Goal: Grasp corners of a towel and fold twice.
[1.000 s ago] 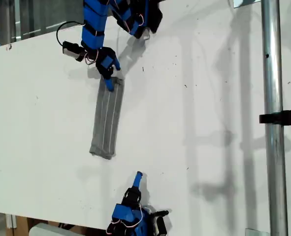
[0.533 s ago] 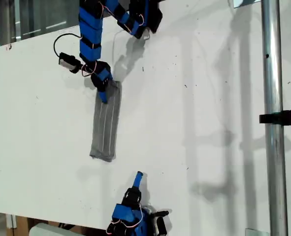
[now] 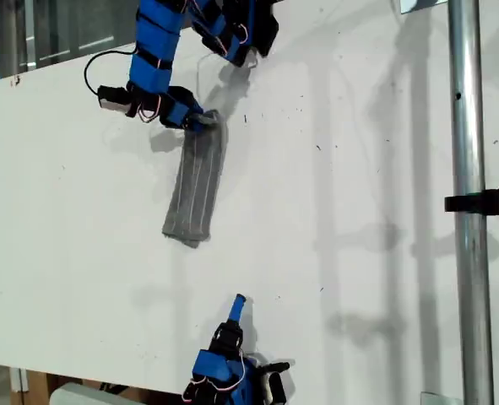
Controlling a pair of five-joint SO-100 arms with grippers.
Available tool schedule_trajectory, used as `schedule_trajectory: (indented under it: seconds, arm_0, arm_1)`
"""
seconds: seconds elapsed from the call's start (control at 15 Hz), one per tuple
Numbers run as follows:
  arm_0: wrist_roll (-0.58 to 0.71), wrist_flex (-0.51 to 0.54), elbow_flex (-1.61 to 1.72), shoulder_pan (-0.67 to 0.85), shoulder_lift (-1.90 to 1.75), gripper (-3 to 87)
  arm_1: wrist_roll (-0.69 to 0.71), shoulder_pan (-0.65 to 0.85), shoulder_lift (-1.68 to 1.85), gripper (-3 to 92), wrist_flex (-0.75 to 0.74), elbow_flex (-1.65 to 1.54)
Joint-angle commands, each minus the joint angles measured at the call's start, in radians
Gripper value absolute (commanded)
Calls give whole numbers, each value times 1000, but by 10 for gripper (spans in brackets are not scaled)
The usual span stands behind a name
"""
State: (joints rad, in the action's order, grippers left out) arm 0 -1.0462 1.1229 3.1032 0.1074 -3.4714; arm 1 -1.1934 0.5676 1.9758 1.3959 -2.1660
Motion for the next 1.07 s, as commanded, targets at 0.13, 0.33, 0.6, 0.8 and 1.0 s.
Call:
schedule_trajectory:
  seconds: [0.13,0.33,0.6,0.8,1.0]
  arm_0:
    - [-2,-8,8,-23,-8,100]
    - [-6,-6,6,-32,-8,101]
    - [-12,-6,9,-34,-8,101]
    - [-18,-5,11,-34,-8,101]
    - [-20,3,12,-34,-8,101]
  arm_1:
    - [-106,-100,594,-3,124,-46]
    - [-26,-80,337,-3,-327,-15]
    - [5,-114,-104,-3,-634,189]
    - [38,-172,-328,-3,-764,341]
    - [135,-232,-364,273,-948,387]
